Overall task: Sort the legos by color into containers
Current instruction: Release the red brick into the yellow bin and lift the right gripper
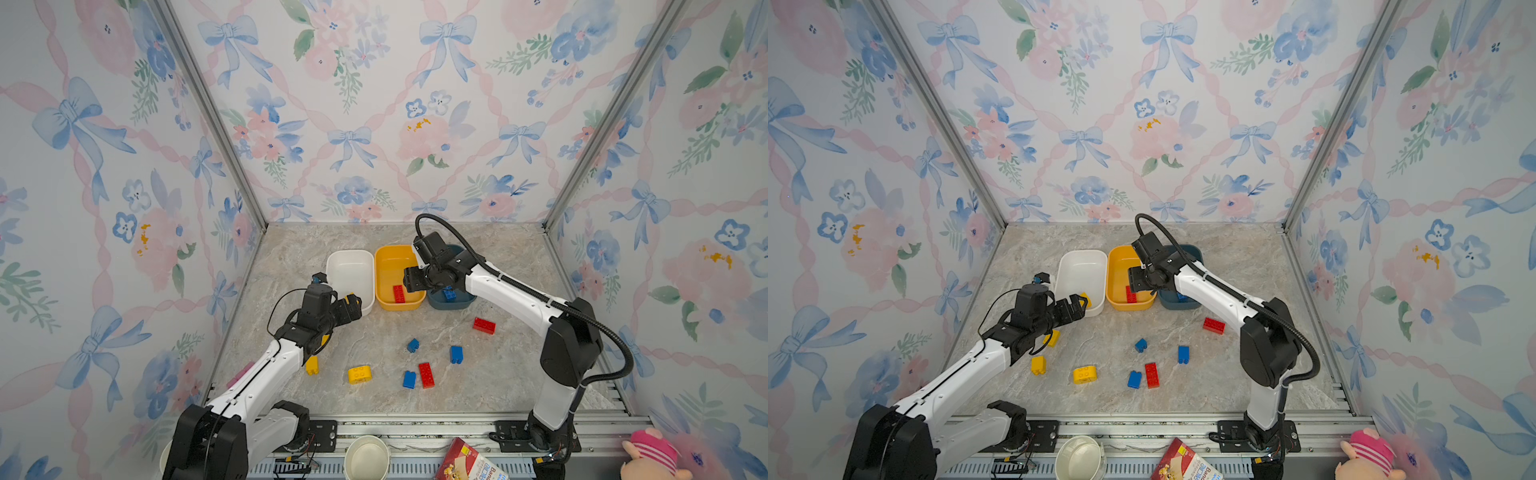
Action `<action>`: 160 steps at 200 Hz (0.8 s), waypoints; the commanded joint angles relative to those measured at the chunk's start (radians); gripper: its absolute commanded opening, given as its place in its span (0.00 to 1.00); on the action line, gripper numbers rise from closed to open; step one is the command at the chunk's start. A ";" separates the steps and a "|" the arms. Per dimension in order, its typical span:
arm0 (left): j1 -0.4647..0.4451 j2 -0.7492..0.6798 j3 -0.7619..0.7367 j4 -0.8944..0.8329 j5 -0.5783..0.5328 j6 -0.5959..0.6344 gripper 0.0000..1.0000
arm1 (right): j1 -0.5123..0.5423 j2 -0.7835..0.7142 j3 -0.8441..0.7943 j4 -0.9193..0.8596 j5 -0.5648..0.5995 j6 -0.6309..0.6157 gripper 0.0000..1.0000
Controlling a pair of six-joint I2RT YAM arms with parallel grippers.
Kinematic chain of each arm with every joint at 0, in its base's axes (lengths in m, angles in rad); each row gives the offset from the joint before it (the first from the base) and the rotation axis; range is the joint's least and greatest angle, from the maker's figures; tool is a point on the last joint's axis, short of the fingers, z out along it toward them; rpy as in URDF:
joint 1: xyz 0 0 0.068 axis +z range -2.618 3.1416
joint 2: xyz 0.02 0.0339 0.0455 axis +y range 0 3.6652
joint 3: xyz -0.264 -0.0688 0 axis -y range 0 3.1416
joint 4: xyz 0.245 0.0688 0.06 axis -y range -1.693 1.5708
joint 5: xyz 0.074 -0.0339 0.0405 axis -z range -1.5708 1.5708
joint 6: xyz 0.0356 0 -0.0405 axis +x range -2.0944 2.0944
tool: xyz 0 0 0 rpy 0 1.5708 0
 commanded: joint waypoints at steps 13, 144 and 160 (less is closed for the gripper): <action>0.006 0.013 0.020 0.002 0.009 0.002 0.97 | -0.043 -0.144 -0.175 -0.015 0.079 0.038 0.76; 0.005 0.055 0.041 0.015 0.027 0.004 0.97 | -0.258 -0.371 -0.613 -0.039 0.209 0.178 0.97; 0.004 0.056 0.048 0.015 0.030 0.004 0.97 | -0.274 -0.367 -0.638 -0.022 0.217 0.192 0.97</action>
